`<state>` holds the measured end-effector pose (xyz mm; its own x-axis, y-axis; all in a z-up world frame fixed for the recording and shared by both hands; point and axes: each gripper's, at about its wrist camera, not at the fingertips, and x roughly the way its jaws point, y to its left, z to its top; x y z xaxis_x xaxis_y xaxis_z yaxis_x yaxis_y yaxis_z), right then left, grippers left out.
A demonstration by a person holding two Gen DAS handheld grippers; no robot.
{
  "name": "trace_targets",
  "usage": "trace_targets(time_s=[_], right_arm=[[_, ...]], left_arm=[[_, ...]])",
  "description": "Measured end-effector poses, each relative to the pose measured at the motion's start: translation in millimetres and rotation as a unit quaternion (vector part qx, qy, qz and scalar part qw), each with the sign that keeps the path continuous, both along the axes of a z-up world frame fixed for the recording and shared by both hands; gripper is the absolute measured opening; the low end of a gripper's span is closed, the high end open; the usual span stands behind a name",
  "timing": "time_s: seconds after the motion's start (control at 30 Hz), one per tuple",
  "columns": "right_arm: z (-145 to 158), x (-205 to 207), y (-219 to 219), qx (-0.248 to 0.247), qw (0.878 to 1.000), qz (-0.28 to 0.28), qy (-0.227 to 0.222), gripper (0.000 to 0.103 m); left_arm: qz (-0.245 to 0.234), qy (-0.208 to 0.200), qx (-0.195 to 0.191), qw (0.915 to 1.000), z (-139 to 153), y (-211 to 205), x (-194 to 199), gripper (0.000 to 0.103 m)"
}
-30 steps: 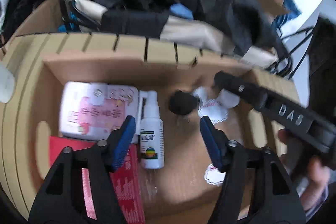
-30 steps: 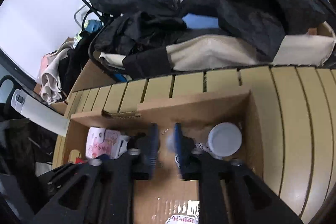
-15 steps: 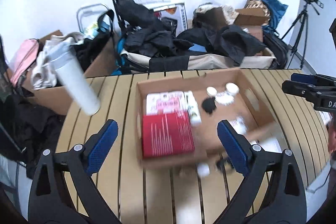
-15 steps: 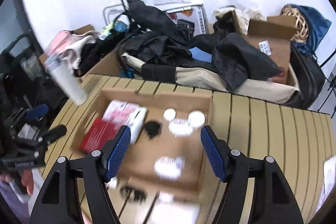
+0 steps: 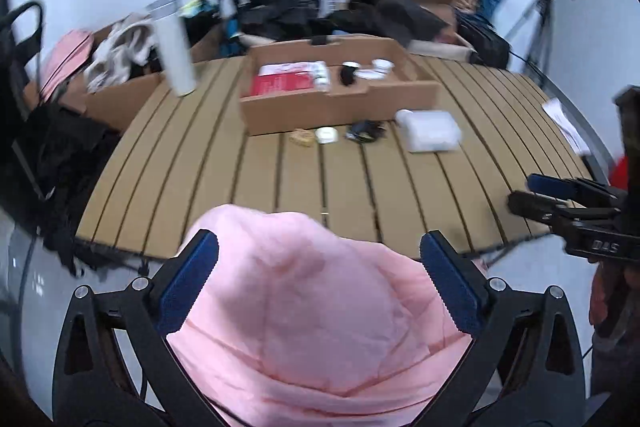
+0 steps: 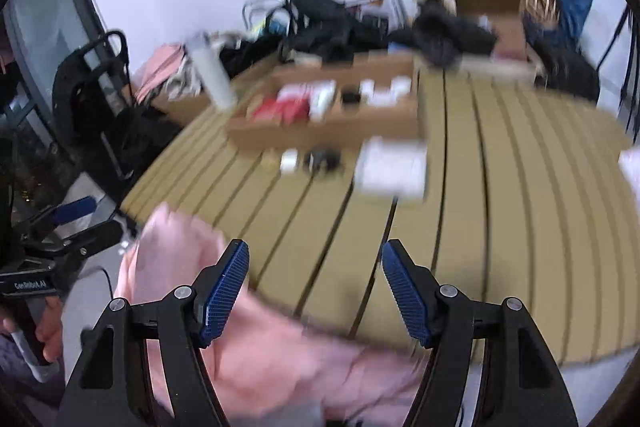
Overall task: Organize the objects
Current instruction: 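Move the right tool back toward the remaining items on the table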
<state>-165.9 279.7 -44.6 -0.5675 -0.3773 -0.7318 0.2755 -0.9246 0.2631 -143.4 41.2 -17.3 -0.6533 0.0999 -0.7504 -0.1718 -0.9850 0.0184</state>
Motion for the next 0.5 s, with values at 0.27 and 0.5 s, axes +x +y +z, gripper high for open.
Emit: trace_targets(time_s=[0.27, 0.5], right_arm=[[-9, -16, -2, 0.001, 1.0, 0.001, -0.001, 0.073], [-40, -91, -57, 0.072, 0.997, 0.032, 0.008, 0.073]], left_arm=[[0.007, -0.047, 0.06, 0.997, -27, -10, -35, 0.092], [0.01, -0.008, 0.018, 0.9998, -50, -31, -134, 0.085]])
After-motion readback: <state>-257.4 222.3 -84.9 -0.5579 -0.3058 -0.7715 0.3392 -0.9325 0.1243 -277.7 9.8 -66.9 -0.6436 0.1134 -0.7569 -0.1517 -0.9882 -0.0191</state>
